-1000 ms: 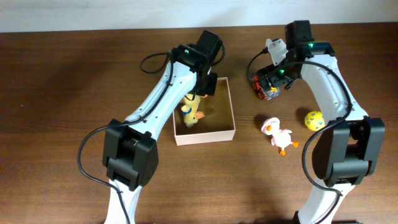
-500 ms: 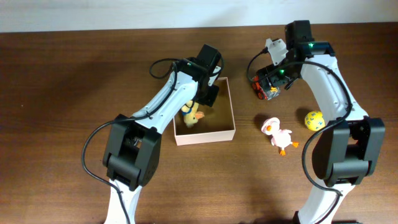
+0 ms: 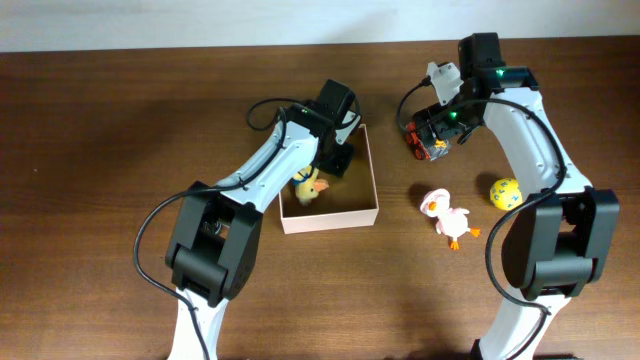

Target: Pack container

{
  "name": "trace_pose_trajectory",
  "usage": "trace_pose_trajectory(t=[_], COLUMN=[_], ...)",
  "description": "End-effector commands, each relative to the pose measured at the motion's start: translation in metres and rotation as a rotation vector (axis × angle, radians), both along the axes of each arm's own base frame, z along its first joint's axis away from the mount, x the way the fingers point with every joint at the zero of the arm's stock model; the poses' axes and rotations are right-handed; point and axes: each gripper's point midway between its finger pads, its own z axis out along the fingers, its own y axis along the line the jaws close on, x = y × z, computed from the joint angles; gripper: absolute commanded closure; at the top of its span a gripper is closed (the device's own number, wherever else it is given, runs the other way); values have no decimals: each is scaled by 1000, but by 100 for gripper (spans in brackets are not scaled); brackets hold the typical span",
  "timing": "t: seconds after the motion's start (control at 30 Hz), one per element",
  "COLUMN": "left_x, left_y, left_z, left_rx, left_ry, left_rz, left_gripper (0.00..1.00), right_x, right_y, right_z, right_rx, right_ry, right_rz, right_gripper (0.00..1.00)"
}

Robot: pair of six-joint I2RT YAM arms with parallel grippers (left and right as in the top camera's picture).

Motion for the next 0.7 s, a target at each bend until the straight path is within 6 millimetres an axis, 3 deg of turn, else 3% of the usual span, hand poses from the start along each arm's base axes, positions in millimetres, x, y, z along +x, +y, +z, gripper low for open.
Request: trace_pose_trajectory(t=[0.0,0.17,0.33,0.6,0.67], left_x=[3,1,1,-2,-2], left_y=[8,15,37,51,64], left_z=[-2,-4,-3,1,3], left_rx=[63,97,245,346,396], left_ry=[-31,-28,-69,-107,-122], left_rz=[-6,14,109,188,256], left_gripper=[98,98,98,98,98], right_x=[-1,-1,-1,-1,-1], right_y=[4,4,4,4,4], right_z=[1,1,1,1,1], right_rx=[10,10,10,10,10], right_ry=[-2,-2,-2,-2,-2], right_rz=[12,12,12,12,12], right_gripper=[1,1,1,1,1])
